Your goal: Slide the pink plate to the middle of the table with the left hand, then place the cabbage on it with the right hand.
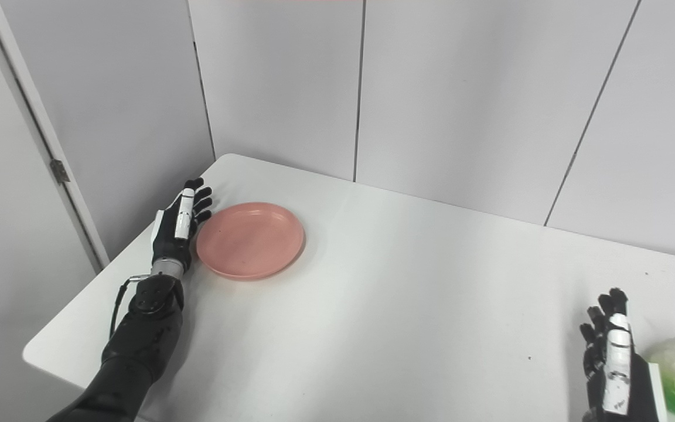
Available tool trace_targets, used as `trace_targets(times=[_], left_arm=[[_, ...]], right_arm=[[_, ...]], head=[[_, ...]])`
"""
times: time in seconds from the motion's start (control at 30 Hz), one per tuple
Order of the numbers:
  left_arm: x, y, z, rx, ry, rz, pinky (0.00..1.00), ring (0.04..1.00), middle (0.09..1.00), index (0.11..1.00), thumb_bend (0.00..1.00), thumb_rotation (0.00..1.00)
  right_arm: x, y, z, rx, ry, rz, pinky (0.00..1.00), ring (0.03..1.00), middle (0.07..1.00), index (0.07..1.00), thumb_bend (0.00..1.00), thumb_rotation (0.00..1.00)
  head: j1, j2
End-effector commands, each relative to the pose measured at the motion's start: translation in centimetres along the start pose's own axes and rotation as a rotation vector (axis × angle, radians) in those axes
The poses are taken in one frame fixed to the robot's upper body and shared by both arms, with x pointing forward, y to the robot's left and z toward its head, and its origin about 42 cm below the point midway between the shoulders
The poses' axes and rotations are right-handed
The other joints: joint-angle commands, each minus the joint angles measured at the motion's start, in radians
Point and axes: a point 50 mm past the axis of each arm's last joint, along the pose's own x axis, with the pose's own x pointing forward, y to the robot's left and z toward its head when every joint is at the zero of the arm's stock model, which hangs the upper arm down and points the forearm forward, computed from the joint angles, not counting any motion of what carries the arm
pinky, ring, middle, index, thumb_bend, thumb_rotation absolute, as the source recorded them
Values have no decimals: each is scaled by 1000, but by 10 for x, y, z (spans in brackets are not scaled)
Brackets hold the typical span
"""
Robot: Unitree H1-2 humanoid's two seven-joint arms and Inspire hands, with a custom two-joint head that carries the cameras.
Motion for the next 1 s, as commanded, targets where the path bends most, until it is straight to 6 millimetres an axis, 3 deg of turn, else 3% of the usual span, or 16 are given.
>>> trace_targets(times=[0.0, 0.3, 0.43, 0.53, 0.63, 0.67, 0.83, 0.93, 0.97], left_arm=[[8, -12, 9, -19, -19, -37, 871, 890, 880, 863, 574, 1000], [9, -30, 15, -141, 7, -86, 901, 905, 889, 868, 597, 969], [7, -54, 25, -242, 26, -144, 927, 921, 903, 898, 610, 967], [10, -71, 29, -245, 26, -190, 915, 911, 899, 897, 602, 995], [11, -85, 32, -273, 29, -228, 916, 910, 894, 891, 609, 982], [10, -93, 33, -282, 36, -255, 917, 912, 895, 892, 606, 981], [6, -124, 35, -281, 76, -359, 924, 943, 916, 909, 618, 999], [0, -145, 35, -321, 110, -364, 904, 916, 892, 881, 610, 964], [-4, -155, 35, -325, 120, -385, 899, 910, 887, 876, 607, 958]], right_arm=[[6, 5, 15, 5, -65, 14, 1000, 1000, 1000, 1000, 298, 1000], [7, 6, 20, -8, -86, 15, 1000, 1000, 1000, 1000, 269, 1000], [12, 5, 28, -4, -146, -13, 1000, 1000, 1000, 1000, 305, 1000], [19, 4, 39, -13, -190, -21, 1000, 1000, 1000, 1000, 275, 1000], [23, 4, 52, -11, -235, -35, 1000, 1000, 1000, 1000, 311, 987], [24, 3, 60, -30, -259, -40, 1000, 1000, 1000, 1000, 316, 978], [32, -2, 102, -89, -352, -87, 1000, 1000, 1000, 1000, 458, 944], [35, -14, 124, -125, -418, -81, 1000, 1000, 1000, 1000, 539, 943], [35, -21, 135, -157, -450, -90, 1000, 1000, 1000, 1000, 543, 942]], head=[[0, 2], [-18, 18], [-31, 25], [-105, 48], [-145, 56], [-188, 74], [-323, 104], [-377, 113], [-429, 123]])
